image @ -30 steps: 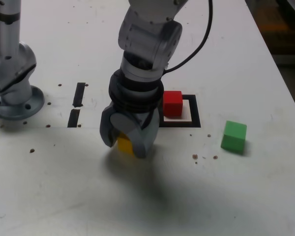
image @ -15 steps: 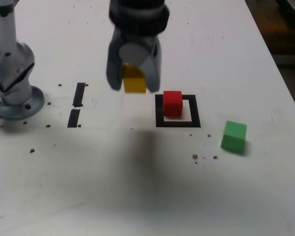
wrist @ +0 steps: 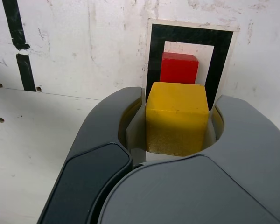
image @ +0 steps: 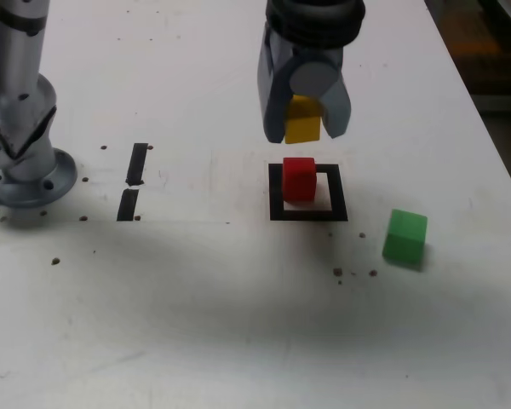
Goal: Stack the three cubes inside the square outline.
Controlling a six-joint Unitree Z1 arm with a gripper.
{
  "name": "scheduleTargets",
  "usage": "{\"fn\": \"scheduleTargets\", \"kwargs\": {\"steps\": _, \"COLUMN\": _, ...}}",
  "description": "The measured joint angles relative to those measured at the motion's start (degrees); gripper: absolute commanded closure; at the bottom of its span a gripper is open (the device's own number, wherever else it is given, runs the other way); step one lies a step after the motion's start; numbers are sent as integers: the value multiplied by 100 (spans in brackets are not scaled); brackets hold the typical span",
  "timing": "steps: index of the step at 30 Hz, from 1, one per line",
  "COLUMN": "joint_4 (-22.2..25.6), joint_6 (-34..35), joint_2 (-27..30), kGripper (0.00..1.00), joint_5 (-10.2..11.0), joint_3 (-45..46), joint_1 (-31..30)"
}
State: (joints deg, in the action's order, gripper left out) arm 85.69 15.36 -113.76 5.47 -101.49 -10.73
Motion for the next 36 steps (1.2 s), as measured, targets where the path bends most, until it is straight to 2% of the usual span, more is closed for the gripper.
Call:
{"fn": "scheduleTargets", "kwargs": {"steps": 11, "joint_4": -232, "joint_6": 15, "joint_2": -199, "kGripper": 76, "joint_5": -175, "joint_3": 205, "joint_1": 58}}
{"fn": "scheduleTargets", "kwargs": {"steps": 21, "joint_4": -809, "joint_6": -114, "joint_2": -250, "kGripper": 76, "joint_5": -467, "joint_3": 751, "joint_1": 156}}
{"fn": "scheduleTargets", "kwargs": {"steps": 36, "joint_4": -1064, "joint_6": -474, "joint_2": -331, "kGripper": 75, "joint_5": -530, "joint_3": 943, "joint_1": 471}}
